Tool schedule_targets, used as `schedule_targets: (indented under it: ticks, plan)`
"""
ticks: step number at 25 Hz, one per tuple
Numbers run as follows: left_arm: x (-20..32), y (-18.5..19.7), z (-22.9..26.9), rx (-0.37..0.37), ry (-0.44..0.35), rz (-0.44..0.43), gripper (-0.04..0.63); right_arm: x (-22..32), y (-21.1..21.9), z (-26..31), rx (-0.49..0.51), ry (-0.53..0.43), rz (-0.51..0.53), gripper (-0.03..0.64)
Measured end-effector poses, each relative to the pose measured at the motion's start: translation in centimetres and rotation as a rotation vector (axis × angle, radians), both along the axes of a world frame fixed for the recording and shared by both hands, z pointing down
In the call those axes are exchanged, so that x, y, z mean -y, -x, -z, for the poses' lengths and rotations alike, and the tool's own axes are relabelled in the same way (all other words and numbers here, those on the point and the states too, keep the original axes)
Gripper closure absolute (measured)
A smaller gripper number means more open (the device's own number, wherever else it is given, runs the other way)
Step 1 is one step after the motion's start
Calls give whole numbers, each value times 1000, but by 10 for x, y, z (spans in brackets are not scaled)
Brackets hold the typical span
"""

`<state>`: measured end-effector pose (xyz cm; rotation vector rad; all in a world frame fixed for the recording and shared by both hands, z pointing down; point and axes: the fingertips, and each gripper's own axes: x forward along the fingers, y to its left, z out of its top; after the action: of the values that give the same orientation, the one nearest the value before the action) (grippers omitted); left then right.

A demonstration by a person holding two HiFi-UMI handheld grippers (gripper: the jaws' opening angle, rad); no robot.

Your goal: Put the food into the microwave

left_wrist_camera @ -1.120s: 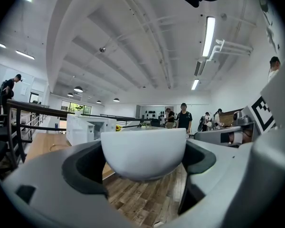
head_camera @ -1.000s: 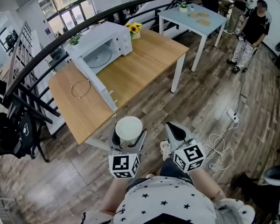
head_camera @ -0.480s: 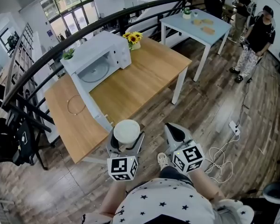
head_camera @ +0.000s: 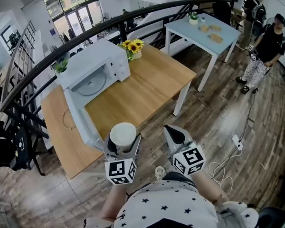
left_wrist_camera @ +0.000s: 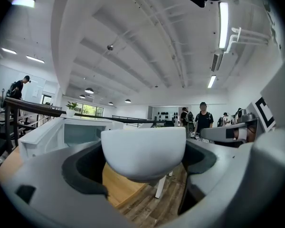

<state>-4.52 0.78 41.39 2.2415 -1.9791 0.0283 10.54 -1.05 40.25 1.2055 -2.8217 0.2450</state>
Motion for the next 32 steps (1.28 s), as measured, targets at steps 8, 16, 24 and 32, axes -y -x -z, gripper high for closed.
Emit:
schedule_targets:
  ticks: [8,16,24,32]
  plan:
    - [64,-7,-10,-10,-3,60,103,70,-13,-11,-12,0,46,611]
    - [103,-2,-17,-4,2,125,103,119,-10,-19,-17,5,101,611]
    - [114,16,-22,-4,19,205,103,144,5,-25,-20,17,168,611]
    - [127,48,-25,8,30,273,103,163,35,-32,-20,36,224,611]
